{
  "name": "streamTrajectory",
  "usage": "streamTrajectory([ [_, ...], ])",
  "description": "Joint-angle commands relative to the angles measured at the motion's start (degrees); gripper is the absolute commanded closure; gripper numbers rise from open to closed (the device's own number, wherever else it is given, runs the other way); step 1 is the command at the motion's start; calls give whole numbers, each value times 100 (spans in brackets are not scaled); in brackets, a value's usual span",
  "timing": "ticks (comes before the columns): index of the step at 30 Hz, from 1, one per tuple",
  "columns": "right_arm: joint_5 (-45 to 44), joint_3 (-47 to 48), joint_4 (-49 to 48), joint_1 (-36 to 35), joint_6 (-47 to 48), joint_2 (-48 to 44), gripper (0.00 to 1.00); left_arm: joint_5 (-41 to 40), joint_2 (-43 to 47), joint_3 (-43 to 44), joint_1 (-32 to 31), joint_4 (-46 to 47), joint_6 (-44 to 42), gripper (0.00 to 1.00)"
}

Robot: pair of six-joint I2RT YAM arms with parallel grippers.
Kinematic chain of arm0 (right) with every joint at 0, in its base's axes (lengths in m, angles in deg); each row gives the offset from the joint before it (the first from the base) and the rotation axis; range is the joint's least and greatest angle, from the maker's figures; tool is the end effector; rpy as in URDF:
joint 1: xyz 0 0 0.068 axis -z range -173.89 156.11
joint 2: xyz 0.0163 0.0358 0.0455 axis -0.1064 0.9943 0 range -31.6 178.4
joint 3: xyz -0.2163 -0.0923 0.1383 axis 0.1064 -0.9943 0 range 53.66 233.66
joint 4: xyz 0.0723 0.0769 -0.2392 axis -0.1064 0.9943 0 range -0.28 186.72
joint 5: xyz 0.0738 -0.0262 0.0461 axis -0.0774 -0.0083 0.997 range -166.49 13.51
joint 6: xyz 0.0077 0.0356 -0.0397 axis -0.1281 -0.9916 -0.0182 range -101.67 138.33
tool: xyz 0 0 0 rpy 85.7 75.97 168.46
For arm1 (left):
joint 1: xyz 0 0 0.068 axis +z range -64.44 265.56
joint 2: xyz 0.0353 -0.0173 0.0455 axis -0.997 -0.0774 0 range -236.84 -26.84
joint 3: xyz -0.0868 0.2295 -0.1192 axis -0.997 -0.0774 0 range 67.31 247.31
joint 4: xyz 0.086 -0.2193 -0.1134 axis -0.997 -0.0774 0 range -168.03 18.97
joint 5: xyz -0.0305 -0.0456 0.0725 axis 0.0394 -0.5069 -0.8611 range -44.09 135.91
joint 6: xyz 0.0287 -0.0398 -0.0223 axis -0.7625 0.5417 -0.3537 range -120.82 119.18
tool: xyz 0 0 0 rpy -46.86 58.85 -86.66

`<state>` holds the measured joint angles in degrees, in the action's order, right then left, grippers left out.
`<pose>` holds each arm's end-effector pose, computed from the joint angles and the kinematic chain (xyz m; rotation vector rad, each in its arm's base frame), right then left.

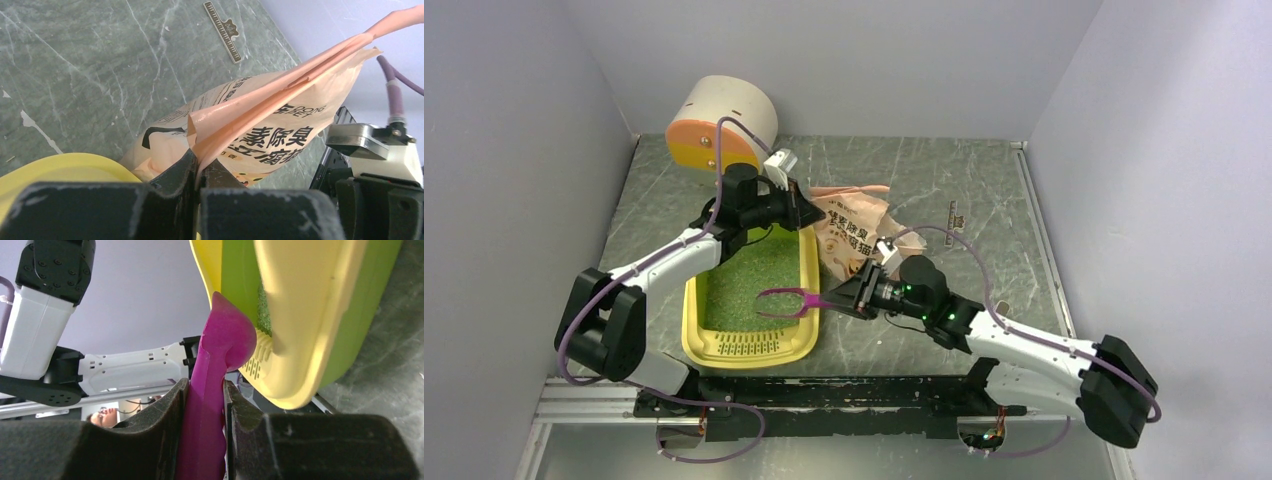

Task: Fill the litter box with clean litter
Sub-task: Pour the cat litter into the litter box.

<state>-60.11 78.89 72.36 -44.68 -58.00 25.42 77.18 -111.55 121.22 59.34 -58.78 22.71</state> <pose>0.1319 0.1774 0.2300 0.2496 2.2234 1.6860 0.2930 -0.1650 0.2692 0.4407 1.9515 -1.0911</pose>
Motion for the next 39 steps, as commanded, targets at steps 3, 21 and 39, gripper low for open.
streamTrajectory([
  [3,-879,858,-33,-474,593,533,100,-105,246,-108,-36,281,111,95],
  [21,-1978,2310,448,-1306,1364,2065,100,-86,-28,212,-40,164,37,95],
  [39,-2156,2434,109,-1317,1585,2276,100,-141,61,231,-25,148,111,95],
])
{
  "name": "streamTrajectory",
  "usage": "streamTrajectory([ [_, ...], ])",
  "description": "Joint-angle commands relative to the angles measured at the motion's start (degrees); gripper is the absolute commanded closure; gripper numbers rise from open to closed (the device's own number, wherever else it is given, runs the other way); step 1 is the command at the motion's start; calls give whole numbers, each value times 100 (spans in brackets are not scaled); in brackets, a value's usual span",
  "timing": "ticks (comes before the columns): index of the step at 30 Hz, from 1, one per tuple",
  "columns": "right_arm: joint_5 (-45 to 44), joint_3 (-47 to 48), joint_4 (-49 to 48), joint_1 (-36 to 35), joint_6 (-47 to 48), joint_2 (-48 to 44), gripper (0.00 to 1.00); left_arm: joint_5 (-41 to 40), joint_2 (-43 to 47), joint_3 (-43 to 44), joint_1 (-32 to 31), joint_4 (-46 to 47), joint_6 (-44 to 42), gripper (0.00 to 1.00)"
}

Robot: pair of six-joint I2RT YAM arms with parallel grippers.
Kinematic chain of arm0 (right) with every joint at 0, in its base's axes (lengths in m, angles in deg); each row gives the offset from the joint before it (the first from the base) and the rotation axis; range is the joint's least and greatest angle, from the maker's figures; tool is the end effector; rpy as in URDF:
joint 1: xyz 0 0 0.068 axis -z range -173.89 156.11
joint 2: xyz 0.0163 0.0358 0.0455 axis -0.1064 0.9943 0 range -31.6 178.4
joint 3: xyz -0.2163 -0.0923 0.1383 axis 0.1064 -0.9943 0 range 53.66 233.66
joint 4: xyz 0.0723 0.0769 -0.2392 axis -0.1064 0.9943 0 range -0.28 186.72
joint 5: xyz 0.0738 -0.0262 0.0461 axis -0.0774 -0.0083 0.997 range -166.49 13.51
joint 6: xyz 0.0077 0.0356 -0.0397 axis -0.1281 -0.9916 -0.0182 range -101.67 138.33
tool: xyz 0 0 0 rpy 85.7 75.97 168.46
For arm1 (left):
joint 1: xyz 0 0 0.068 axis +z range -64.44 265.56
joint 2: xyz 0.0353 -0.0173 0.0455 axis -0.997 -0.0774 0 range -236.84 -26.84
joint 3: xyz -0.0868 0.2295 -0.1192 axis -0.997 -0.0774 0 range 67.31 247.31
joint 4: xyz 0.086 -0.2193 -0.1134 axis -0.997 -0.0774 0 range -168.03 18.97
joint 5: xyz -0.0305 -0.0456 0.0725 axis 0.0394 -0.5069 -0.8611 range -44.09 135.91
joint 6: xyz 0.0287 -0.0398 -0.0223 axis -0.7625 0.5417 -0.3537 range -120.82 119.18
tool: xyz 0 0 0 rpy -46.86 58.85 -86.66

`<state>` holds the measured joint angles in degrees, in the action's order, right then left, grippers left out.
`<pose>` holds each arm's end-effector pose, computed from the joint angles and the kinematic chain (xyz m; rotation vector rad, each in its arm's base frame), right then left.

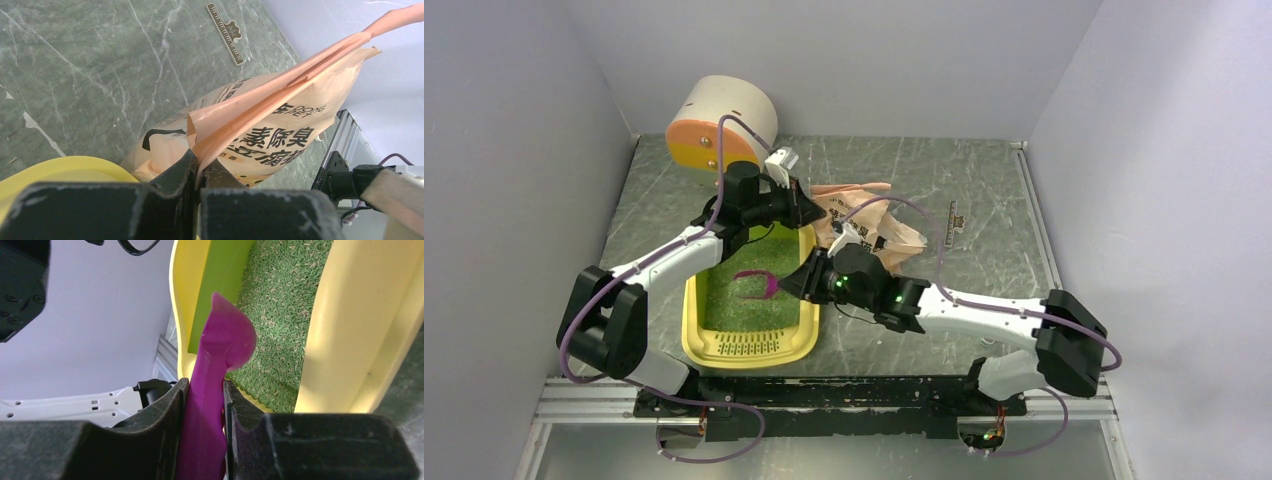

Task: Fill the litter box with clean litter
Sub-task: Pour the cat litter into the litter box.

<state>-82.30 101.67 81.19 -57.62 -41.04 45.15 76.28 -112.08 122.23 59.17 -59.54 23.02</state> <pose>0.1386 0.2726 0.2675 -0.0056 2.1664 1.2753 0.2955 -0.1668 0.2709 0.4261 1.9601 -1.0817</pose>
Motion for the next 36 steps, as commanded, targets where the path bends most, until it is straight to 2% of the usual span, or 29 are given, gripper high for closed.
streamTrajectory([
  [1,4,252,-849,-21,-136,407,100,-49,96,136,-13,216,68,95],
  [17,-1784,946,-1405,-34,97,1343,100,311,-622,982,253,-66,-110,95],
  [30,-2655,1275,-2232,-230,201,2286,100,259,-714,1083,284,-243,-225,95],
  [36,-2500,1483,-2254,-237,228,2581,100,239,-660,1000,284,-220,-204,95],
])
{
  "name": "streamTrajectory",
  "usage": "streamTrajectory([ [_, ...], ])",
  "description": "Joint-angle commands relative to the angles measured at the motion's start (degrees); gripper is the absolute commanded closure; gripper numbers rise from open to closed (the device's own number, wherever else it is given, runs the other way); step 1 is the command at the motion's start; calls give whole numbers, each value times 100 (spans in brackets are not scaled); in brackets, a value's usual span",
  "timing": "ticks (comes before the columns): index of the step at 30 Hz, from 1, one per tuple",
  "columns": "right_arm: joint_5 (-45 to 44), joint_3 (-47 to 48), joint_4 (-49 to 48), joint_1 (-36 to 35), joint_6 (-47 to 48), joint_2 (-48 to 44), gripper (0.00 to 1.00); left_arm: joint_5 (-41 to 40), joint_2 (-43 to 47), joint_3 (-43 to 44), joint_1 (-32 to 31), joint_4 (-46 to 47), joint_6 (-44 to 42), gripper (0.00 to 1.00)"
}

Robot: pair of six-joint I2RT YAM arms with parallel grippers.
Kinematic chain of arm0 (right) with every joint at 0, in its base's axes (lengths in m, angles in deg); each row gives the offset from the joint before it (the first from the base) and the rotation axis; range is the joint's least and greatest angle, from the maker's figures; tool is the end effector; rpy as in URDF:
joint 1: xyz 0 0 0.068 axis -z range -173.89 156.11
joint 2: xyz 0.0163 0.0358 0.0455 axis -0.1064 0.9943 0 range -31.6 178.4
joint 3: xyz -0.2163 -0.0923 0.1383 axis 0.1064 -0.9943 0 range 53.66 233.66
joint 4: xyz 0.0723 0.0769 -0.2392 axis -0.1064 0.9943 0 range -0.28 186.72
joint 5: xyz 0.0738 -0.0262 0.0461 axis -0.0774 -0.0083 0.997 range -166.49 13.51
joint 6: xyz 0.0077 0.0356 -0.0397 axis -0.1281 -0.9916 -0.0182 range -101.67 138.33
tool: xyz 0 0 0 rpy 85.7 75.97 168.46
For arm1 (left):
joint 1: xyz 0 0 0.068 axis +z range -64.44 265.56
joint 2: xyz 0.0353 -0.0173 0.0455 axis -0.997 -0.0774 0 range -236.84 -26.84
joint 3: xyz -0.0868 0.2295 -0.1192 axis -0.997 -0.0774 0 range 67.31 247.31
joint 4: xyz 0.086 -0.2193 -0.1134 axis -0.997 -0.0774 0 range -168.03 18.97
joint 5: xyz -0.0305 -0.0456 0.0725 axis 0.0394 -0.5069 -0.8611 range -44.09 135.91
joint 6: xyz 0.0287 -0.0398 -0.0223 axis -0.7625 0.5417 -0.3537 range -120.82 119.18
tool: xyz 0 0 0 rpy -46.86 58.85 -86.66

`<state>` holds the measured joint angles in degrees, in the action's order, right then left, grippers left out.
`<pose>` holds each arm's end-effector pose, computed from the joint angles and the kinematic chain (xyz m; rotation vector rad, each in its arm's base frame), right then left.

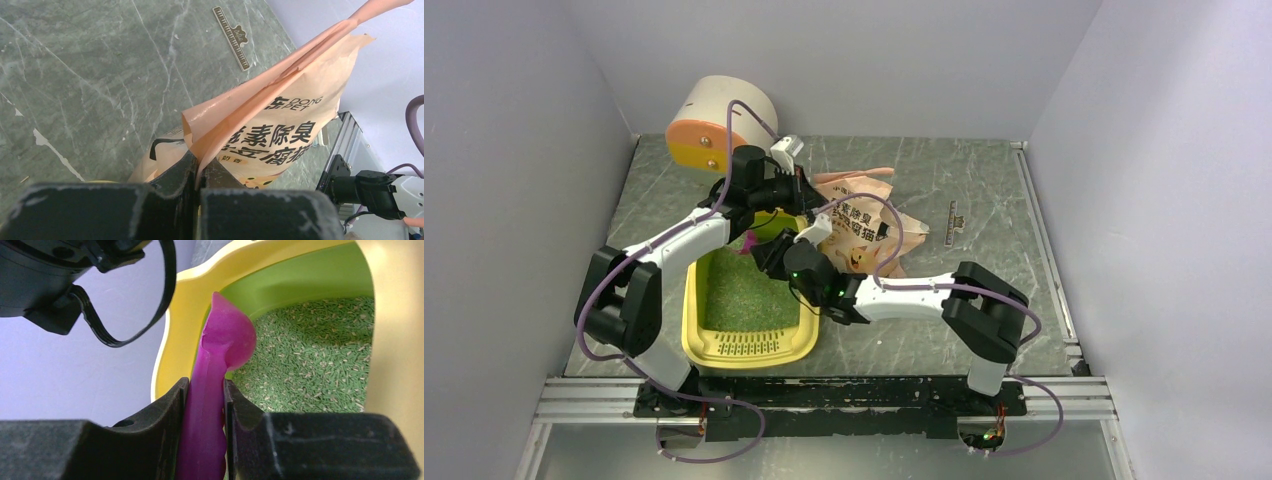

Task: Fill the litter box with clean litter
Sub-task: Pour the cat litter into the litter box.

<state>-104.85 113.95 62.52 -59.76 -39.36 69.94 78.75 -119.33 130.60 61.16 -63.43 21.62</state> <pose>0.1785 0.3569 0.2302 0.2369 1.9095 1.0729 0.3300 -0.1710 0.2718 0.4359 1.9982 -1.0838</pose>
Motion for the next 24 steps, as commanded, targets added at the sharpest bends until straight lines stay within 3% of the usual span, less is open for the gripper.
streamTrajectory([
  [1,-200,263,-330,-29,56,118,100,-11,74,154,85,161,-64,95],
  [7,-182,152,-59,-26,170,8,100,-26,189,114,85,117,-98,95],
  [16,-949,-139,564,-26,441,-582,100,4,281,63,85,157,-51,95],
  [24,-938,-402,1061,-41,749,-1145,100,3,352,10,85,138,-70,95],
])
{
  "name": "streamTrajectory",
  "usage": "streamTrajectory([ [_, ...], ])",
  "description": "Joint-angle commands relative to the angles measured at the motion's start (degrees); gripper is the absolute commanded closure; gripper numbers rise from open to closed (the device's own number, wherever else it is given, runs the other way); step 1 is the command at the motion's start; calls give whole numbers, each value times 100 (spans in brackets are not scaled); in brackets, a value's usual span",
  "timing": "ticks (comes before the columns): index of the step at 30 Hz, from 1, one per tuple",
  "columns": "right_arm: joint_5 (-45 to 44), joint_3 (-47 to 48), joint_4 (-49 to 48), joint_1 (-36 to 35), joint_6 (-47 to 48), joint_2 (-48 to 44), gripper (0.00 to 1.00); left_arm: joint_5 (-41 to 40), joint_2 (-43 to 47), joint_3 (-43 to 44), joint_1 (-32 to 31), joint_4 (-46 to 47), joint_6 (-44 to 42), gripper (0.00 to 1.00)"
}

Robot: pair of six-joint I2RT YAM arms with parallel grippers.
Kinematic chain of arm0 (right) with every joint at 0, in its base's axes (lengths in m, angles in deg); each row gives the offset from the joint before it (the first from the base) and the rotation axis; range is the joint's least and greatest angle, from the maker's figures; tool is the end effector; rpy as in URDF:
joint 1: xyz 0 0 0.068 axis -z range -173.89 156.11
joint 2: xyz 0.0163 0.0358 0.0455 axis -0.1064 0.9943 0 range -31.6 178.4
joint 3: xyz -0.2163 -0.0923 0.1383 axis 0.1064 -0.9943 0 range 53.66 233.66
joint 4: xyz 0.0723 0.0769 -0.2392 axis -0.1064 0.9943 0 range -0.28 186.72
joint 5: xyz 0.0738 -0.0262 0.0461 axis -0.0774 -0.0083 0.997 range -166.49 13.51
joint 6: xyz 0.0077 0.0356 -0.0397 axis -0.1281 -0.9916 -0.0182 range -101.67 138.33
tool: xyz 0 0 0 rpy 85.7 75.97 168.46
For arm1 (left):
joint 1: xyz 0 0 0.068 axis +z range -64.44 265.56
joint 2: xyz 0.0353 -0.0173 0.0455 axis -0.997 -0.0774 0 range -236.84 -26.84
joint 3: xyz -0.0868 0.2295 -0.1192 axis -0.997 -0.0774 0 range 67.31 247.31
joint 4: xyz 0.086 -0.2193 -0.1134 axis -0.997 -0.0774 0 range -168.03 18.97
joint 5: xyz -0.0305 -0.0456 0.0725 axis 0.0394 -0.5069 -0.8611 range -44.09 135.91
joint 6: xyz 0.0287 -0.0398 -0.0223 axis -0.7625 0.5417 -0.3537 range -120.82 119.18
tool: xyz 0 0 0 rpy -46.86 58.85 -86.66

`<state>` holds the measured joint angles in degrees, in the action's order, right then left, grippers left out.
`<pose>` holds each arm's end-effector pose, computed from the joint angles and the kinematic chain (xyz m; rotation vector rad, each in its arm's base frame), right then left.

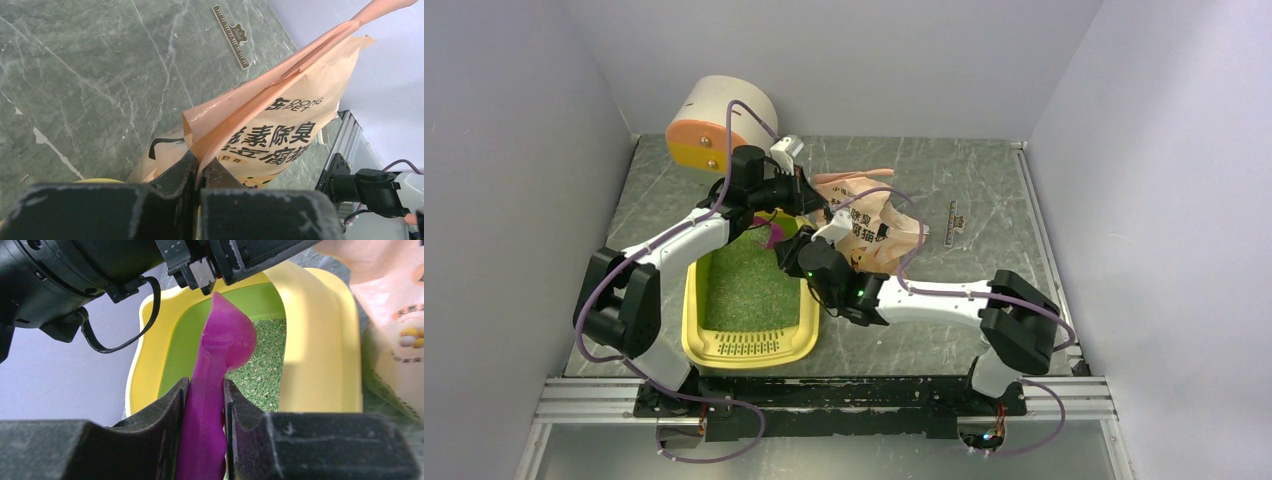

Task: Fill the litter box with clean litter
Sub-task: Pour the cat litter into the litter box.

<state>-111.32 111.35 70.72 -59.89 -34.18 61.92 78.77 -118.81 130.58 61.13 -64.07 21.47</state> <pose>0.1686 0.3285 0.2524 0.2112 1.8930 0.8860 0.3281 -0.1703 0.2738 0.4387 1.9996 -1.0828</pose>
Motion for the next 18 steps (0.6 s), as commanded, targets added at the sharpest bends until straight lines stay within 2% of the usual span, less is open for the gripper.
streamTrajectory([
  [1,-279,-177,365,-34,220,-431,100,1,301,14,87,182,-65,95],
  [14,70,-592,1348,-54,456,-1514,100,89,428,-111,71,295,35,95],
  [18,533,-663,1620,-60,606,-1853,100,80,492,-111,69,238,-9,95],
])
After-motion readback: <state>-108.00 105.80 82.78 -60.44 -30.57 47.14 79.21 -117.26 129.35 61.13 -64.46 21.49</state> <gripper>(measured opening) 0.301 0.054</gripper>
